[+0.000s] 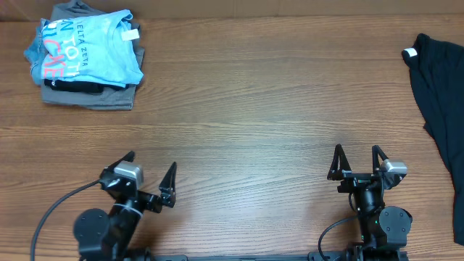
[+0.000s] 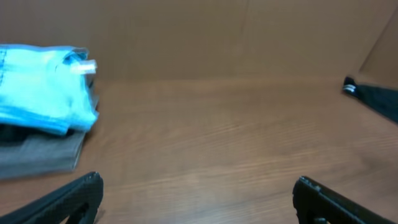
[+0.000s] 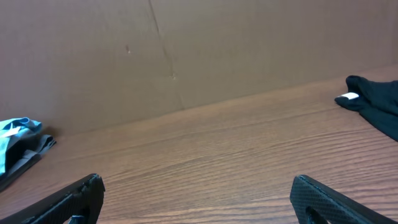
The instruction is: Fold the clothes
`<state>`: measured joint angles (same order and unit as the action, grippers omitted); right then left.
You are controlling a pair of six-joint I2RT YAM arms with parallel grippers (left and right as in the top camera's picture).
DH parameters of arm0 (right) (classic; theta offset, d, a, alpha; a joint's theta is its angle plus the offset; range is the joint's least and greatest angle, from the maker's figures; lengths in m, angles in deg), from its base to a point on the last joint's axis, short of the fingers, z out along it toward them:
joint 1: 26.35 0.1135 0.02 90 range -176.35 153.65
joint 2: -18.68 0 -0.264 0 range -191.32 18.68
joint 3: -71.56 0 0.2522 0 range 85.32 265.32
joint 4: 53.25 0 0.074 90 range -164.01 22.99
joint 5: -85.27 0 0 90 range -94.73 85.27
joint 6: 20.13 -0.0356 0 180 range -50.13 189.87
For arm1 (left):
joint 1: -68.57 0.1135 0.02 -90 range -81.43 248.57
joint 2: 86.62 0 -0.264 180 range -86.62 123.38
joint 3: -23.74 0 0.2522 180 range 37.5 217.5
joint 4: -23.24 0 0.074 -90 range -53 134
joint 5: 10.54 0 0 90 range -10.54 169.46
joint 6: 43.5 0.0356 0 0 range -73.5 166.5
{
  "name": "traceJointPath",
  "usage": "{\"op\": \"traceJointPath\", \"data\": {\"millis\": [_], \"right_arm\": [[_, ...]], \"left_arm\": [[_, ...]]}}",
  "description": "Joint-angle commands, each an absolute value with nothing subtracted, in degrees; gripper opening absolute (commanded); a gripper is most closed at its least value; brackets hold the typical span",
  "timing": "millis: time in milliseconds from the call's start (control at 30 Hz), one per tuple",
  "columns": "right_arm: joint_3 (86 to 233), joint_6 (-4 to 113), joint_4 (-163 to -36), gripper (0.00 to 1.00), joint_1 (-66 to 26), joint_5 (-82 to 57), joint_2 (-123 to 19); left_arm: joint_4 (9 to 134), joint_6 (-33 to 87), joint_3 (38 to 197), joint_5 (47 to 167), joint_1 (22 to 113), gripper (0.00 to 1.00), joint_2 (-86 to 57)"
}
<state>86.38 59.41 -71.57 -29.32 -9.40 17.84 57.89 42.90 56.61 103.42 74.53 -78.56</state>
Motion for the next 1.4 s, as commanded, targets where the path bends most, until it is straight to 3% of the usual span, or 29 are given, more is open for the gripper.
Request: {"op": "traceJointPath", "data": {"millis": [0,267,500,1367], "right_arm": [[85.79,59.87,-71.40,1.00,-29.53,-9.77,18.49],[85.79,59.87,-71.40,1.00,-29.53,-9.77,18.49],[85.79,59.87,-71.40,1.00,-29.53,-9.77,18.49],[85.79,59.87,-71.40,1.00,-29.53,-9.77,18.49]], "left_arm": [[50.34,39.67,49.29,103.03,74.00,1.00,-82.61],[38.54,37.46,38.19,95.16,73.79,1.00,-86.43],[41.14,37.72,37.77,82.03,73.74,1.00,-86.43],[41.23,37.70,37.77,81.85,73.76,1.00,-86.37]]}}
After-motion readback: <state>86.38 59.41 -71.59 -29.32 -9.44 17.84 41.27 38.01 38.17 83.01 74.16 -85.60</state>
